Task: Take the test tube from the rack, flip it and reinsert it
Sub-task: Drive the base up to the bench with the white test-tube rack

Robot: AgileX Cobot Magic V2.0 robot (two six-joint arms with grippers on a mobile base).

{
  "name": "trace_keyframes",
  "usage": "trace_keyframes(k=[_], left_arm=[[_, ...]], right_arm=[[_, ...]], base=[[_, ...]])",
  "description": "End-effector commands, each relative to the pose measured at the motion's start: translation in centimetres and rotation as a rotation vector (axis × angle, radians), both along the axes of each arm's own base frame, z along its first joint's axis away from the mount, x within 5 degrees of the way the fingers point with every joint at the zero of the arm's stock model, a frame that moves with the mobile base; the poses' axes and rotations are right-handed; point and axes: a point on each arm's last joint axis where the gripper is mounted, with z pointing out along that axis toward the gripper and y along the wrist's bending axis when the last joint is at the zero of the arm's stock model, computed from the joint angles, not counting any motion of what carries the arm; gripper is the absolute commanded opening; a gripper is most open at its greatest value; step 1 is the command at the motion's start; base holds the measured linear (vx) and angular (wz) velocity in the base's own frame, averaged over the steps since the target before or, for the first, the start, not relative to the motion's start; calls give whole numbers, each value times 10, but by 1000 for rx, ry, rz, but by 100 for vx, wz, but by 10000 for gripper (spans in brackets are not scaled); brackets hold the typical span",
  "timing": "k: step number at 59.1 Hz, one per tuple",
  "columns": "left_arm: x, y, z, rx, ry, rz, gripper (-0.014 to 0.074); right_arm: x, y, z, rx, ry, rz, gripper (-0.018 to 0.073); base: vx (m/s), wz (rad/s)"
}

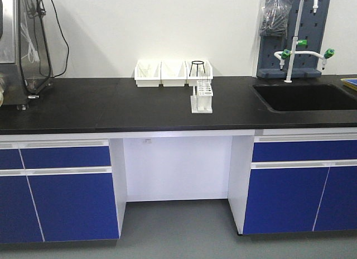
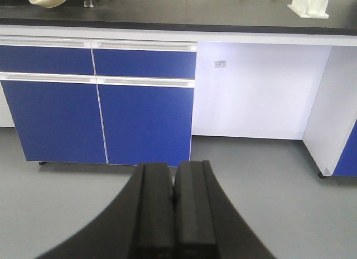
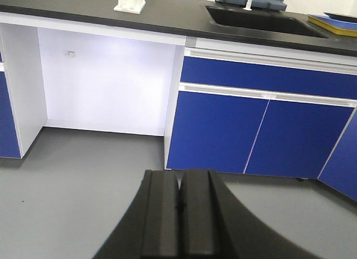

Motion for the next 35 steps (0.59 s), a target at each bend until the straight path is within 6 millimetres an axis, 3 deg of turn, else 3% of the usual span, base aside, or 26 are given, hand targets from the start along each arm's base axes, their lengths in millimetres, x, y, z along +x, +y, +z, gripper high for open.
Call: trace_keyframes(k=[1,35], left_arm=[[1,-1,8,4,-98,-11,-6],[1,-1,8,4,-98,-11,-6]], right_arm=[[1,0,8,-14,-93,-1,-8],[1,0,8,-14,-93,-1,-8]], base=[[0,0],[0,-1]])
